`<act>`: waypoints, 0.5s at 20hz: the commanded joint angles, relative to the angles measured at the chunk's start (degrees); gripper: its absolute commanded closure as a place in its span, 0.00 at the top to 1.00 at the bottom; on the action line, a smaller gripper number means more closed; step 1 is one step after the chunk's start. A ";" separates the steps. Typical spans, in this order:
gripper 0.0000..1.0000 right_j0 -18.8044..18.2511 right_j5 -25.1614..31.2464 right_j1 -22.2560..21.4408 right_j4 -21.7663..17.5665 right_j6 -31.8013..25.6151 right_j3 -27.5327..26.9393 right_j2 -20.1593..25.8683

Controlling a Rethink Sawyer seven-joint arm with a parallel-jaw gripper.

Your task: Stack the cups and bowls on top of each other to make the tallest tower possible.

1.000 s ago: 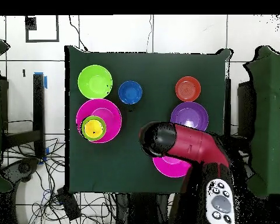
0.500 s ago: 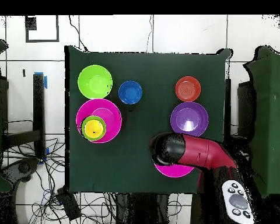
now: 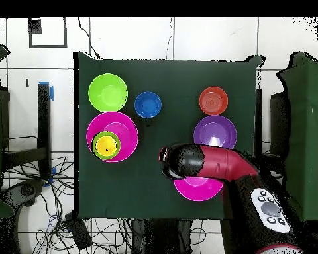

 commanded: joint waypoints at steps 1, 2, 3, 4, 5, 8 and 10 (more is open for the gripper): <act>1.00 2.14 -0.38 4.74 -5.53 -11.75 -5.72 9.77; 1.00 2.48 0.19 5.38 -5.94 -11.51 -7.06 9.81; 1.00 3.01 0.62 6.35 -6.51 -10.92 -8.48 9.42; 1.00 3.54 1.05 7.32 -7.08 -10.33 -9.90 9.04; 1.00 4.25 1.70 8.58 -7.65 -9.65 -11.54 8.45; 1.00 6.49 5.20 11.83 -7.86 -7.87 -17.30 6.90; 1.00 8.11 7.50 13.64 -7.74 -6.88 -21.65 5.97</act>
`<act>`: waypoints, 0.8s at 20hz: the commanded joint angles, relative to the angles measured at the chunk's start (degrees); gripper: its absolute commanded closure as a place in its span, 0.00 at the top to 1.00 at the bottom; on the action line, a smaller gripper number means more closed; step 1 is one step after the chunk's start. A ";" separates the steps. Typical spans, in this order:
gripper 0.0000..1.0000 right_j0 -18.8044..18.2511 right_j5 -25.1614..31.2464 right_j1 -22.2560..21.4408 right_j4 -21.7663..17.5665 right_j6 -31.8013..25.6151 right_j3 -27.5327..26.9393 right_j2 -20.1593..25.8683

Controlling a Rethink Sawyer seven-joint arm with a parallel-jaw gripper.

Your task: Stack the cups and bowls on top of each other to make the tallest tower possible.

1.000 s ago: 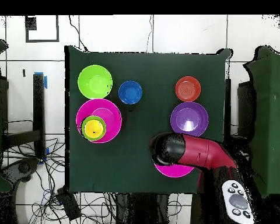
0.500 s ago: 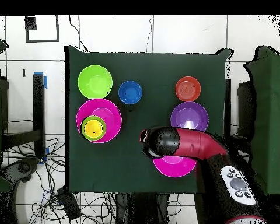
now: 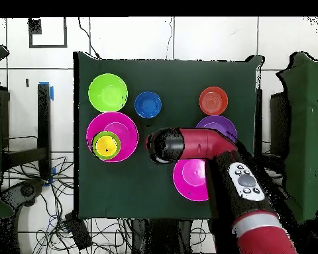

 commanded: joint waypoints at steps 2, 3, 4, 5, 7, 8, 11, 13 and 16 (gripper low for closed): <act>1.00 4.84 8.79 8.99 -4.41 -6.53 -16.63 2.66; 1.00 5.44 9.82 9.87 -4.56 -6.48 -18.51 2.29; 1.00 5.97 10.71 11.03 -4.69 -6.55 -20.68 2.06; 1.00 6.35 11.63 12.19 -4.65 -6.81 -22.78 1.99; 1.00 7.14 13.07 14.39 -4.62 -6.84 -26.77 1.67; 1.00 7.41 13.71 15.41 -4.64 -7.07 -28.45 1.66; 1.00 8.19 15.30 17.59 -4.99 -7.75 -32.48 1.39; 1.00 8.74 16.55 18.32 -5.64 -8.30 -34.64 0.88; 1.00 8.82 17.73 18.35 -6.02 -9.48 -35.74 0.61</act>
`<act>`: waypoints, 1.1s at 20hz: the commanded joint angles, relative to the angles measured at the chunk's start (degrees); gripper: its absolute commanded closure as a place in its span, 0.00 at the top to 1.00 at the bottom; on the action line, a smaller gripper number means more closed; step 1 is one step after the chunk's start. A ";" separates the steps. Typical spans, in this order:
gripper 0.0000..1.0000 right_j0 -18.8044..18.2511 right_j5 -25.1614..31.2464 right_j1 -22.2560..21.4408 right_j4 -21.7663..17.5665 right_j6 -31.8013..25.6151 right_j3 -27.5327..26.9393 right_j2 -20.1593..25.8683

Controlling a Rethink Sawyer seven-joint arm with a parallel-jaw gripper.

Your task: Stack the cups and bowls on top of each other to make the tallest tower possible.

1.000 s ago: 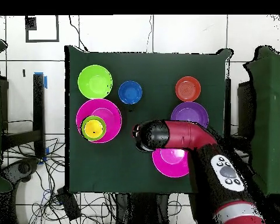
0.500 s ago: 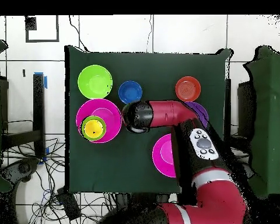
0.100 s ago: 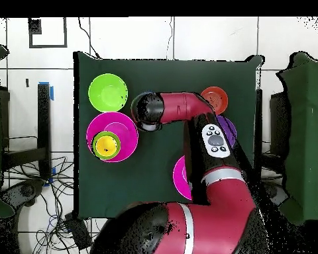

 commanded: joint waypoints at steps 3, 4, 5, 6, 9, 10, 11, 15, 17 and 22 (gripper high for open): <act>1.00 0.95 6.46 4.54 -5.99 -10.37 -11.06 0.50; 1.00 0.85 5.92 4.56 -6.29 -10.60 -10.73 0.37; 1.00 0.81 5.36 4.95 -6.64 -10.71 -11.02 0.20; 1.00 0.74 4.64 5.23 -7.00 -10.86 -10.91 -0.01; 1.00 0.48 3.82 6.21 -7.84 -11.26 -11.52 -0.22; 1.00 0.29 3.64 6.44 -8.00 -11.45 -11.56 -0.09; 1.00 0.02 3.25 6.68 -8.14 -11.63 -11.46 0.13; 1.00 -0.94 2.06 9.22 -8.16 -11.32 -12.08 1.14; 1.00 -1.51 2.26 11.30 -7.33 -10.86 -12.47 1.94; 1.00 -1.74 0.05 11.88 -7.42 -9.67 -10.86 2.02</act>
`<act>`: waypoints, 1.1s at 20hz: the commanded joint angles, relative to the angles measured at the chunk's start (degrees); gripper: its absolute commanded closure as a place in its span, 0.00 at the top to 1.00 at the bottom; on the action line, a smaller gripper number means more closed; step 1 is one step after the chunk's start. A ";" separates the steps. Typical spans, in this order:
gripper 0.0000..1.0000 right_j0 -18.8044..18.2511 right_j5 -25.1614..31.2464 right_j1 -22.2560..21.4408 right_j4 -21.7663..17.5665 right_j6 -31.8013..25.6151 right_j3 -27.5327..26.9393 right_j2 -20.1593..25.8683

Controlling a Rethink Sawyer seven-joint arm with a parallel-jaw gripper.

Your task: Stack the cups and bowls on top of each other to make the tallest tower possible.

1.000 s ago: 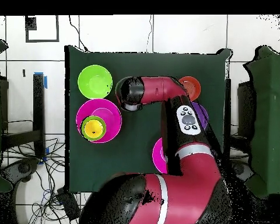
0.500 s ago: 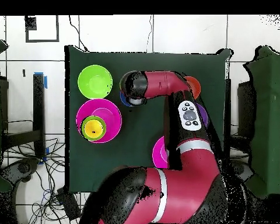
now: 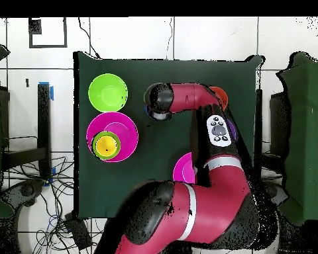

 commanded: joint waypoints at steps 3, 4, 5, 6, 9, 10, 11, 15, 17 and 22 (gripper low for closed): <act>1.00 -0.78 -1.66 2.58 -3.09 -9.09 1.33 2.69; 1.00 -0.86 -1.71 2.21 -3.05 -8.95 1.97 2.76; 1.00 -0.92 -1.46 1.81 -2.93 -8.92 2.40 2.81; 1.00 -0.94 -1.20 1.22 -2.87 -8.82 2.99 2.71; 1.00 -1.11 0.38 -0.86 -2.21 -9.13 4.75 2.79; 1.00 -1.21 0.95 -1.43 -1.92 -9.36 5.18 2.96; 1.00 -1.33 0.82 -1.59 -1.70 -9.36 5.54 3.24; 0.00 -1.58 -0.43 -1.44 -1.69 -9.53 6.06 4.07; 0.00 -1.84 -2.25 -1.58 -1.48 -8.70 6.65 4.47; 0.00 -2.20 -3.52 -1.72 -1.21 -7.97 7.16 4.92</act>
